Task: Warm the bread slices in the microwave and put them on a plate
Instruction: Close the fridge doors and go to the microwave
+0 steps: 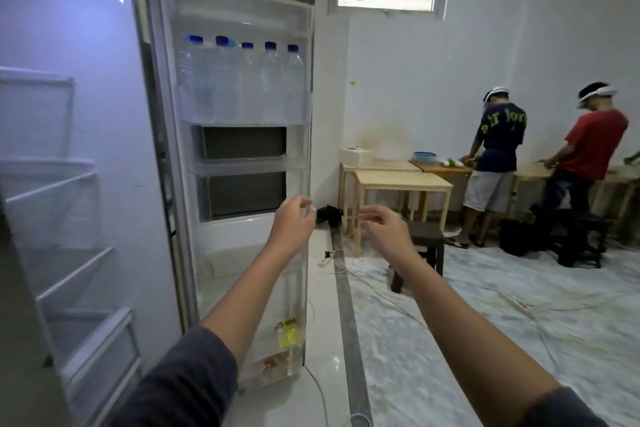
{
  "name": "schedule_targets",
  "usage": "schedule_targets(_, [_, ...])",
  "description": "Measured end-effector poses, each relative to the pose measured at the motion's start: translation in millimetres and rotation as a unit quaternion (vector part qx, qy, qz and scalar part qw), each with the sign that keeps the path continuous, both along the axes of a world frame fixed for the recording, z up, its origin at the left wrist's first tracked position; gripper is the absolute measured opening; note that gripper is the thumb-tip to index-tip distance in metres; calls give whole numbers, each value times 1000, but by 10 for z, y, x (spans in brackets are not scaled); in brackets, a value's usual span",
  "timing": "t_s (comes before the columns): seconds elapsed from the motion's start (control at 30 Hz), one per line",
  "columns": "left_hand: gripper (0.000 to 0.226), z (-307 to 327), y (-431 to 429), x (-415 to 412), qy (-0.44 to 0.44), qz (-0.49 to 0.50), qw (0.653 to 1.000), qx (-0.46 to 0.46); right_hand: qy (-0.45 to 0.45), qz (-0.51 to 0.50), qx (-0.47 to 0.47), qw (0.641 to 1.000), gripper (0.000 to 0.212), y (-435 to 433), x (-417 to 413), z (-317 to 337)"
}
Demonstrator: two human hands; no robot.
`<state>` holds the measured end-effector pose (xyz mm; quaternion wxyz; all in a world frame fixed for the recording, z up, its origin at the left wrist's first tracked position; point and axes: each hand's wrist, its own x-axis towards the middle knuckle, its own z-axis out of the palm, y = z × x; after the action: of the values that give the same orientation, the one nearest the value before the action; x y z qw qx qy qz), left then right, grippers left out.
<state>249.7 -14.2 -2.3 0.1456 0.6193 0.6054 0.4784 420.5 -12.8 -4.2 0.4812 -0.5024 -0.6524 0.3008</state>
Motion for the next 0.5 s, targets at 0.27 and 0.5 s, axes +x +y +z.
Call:
schedule_targets(0.27, [31, 550, 1925, 34, 34, 8, 998, 51, 22, 44, 27, 998, 30, 2053, -72, 453])
schedule_targets(0.5, [31, 763, 3157, 152, 161, 49, 979, 119, 46, 102, 33, 993, 28, 3657, -99, 495])
